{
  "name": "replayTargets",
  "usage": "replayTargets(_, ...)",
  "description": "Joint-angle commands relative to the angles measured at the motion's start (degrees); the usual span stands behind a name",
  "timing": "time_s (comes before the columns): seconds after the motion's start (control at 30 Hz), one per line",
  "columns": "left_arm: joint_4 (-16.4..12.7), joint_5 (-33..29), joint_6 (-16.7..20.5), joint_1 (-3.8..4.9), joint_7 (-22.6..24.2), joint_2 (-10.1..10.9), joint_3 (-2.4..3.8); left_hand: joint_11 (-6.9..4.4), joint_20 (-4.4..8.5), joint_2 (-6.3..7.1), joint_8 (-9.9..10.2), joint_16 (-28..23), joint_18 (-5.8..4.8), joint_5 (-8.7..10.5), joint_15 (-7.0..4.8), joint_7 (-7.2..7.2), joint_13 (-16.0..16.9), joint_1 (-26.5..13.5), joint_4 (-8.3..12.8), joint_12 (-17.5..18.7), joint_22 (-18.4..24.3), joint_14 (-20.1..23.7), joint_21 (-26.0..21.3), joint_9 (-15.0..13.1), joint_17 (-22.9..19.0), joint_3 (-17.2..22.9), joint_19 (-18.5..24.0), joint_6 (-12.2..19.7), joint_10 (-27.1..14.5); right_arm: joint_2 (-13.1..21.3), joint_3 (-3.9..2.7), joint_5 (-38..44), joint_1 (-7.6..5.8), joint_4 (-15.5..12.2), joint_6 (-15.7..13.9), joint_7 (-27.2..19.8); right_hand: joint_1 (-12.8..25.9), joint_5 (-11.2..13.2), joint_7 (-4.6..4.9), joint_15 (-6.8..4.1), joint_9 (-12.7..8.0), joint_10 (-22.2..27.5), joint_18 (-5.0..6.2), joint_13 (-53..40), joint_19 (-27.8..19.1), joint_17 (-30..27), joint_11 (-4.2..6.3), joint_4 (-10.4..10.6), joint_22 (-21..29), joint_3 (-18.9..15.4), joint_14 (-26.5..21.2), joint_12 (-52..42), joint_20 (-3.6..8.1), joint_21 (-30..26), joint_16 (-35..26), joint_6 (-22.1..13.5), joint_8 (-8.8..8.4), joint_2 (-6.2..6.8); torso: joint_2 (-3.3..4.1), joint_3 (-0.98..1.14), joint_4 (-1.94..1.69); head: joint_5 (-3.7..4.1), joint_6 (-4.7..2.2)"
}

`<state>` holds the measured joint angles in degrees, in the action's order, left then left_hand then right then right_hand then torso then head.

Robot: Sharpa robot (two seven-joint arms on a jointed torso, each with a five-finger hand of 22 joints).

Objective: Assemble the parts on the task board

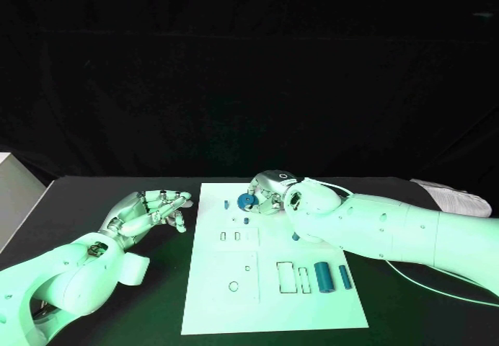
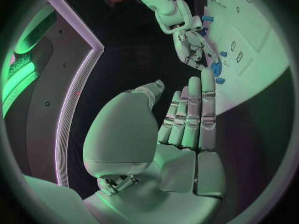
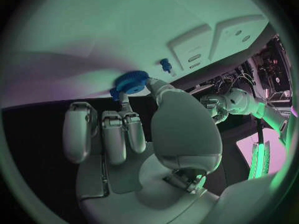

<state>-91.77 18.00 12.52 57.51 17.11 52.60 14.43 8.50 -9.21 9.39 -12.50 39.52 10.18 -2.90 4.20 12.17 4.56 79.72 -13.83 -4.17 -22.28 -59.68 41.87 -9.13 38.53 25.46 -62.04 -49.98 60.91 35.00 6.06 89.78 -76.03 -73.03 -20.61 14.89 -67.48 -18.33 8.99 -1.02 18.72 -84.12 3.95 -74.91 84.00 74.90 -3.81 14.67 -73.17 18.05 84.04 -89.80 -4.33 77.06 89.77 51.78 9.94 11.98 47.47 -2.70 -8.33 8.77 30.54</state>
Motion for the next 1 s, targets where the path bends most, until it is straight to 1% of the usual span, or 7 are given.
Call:
replayTargets(0.03,-0.12,0.23,-0.93,0.01,0.21,-0.04,0.04,0.04,0.03,0.06,-0.01,0.33,0.22,-0.16,0.08,0.0,-0.06,-0.45,0.1,0.23,-0.05,0.37,0.29,-0.06,0.09,0.16,0.33,0.54,-0.24,0.58,0.21,-0.78,0.29,-0.34,2.72,-0.47,0.28,-0.43,-0.13,0.46,0.1,-5.88,-0.5,-15.09,2.7,15.1,-0.22,0.57,-0.18,0.0,5.96,-0.2,-0.44,0.33,0.23,0.51,-0.15,-0.24,0.01,0.02,-0.02,0.09,-0.04)
replayTargets(0.4,0.02,0.25,-0.88,0.0,0.23,0.0,0.04,0.06,0.01,0.01,0.0,0.35,0.22,-0.16,0.09,0.02,-0.07,-0.5,0.08,0.24,-0.13,0.42,0.42,-0.06,0.09,0.16,0.44,0.58,-0.3,3.6,0.23,-1.06,0.47,-2.54,1.29,-0.56,0.21,-0.79,-0.18,0.43,0.13,-5.88,-0.51,-15.09,2.72,15.1,-0.18,0.78,-0.25,0.05,5.96,-0.2,-0.43,0.38,0.23,0.7,-0.09,-0.35,0.03,0.09,0.07,0.12,-0.12)
replayTargets(0.57,0.11,0.26,-0.89,-0.03,0.22,-0.03,0.04,0.07,0.0,0.01,0.01,0.36,0.22,-0.16,0.1,0.02,-0.08,-0.49,0.09,0.26,-0.16,0.44,0.46,-0.06,0.09,0.16,0.48,0.6,-0.35,5.62,0.22,-2.06,0.5,-4.37,-2.12,-1.44,0.23,-0.93,-0.24,0.41,0.17,-5.88,-0.52,-15.09,2.72,15.1,-0.14,0.96,-0.3,0.03,5.96,-0.2,-0.41,0.41,0.23,0.89,-0.01,-0.36,0.0,0.1,0.0,0.28,-0.27)
replayTargets(0.63,0.14,0.28,-0.89,-0.05,0.23,-0.03,0.04,0.07,0.0,0.01,0.01,0.36,0.22,-0.16,0.1,0.02,-0.08,-0.49,0.09,0.26,-0.16,0.44,0.46,-0.06,0.09,0.16,0.48,0.6,-0.35,6.67,0.22,-2.49,0.5,-5.33,-4.23,-2.13,0.31,-0.98,-0.29,0.37,0.2,-5.88,-0.51,-15.09,2.72,15.1,-0.09,1.15,-0.3,-0.03,5.96,-0.2,-0.39,0.41,0.23,1.09,0.07,-0.35,-0.07,0.0,-0.04,0.34,-0.21)
replayTargets(0.77,0.19,0.39,-0.88,-0.14,0.29,0.01,0.04,0.07,0.0,0.01,0.01,0.36,0.22,-0.16,0.1,0.02,-0.08,-0.49,0.09,0.26,-0.16,0.44,0.46,-0.06,0.09,0.16,0.48,0.6,-0.35,9.74,0.15,-5.0,0.41,-7.76,-9.58,-5.22,-0.62,-1.02,-0.43,0.25,0.25,-5.88,-0.53,-15.09,2.74,15.1,0.04,0.94,-0.46,0.03,5.96,-0.2,-0.3,0.51,0.23,1.38,0.17,-0.01,-0.06,0.01,0.04,0.47,-0.34)
replayTargets(0.83,0.21,0.43,-0.86,-0.19,0.35,0.05,0.04,0.07,0.0,0.01,0.01,0.36,0.22,-0.16,0.1,0.02,-0.08,-0.49,0.09,0.26,-0.16,0.44,0.46,-0.06,0.09,0.16,0.48,0.6,-0.35,11.93,0.06,-8.11,0.15,-8.89,-11.73,-8.41,-2.82,-0.55,-0.42,0.19,0.22,-5.88,-0.51,-15.09,2.68,15.1,0.07,0.03,-0.37,0.61,5.96,-0.2,-0.22,0.4,0.23,1.36,0.05,0.25,-0.09,0.04,0.14,0.58,-0.41)
replayTargets(1.0,0.25,0.5,-0.88,-0.27,0.44,0.03,0.04,0.08,-0.01,0.02,0.01,0.37,0.22,-0.16,0.11,0.02,-0.1,-0.48,0.11,0.28,-0.22,0.47,0.55,-0.07,0.09,0.16,0.54,0.62,-0.42,16.36,-0.03,-16.42,-0.62,-9.91,-11.7,-15.47,-6.56,0.74,-0.18,0.28,0.14,-5.88,-0.49,-15.09,2.54,15.1,-0.11,-1.85,-0.27,2.07,5.96,-0.2,-0.27,0.22,0.23,1.33,-0.19,0.43,-0.18,0.16,0.44,1.09,-0.48)
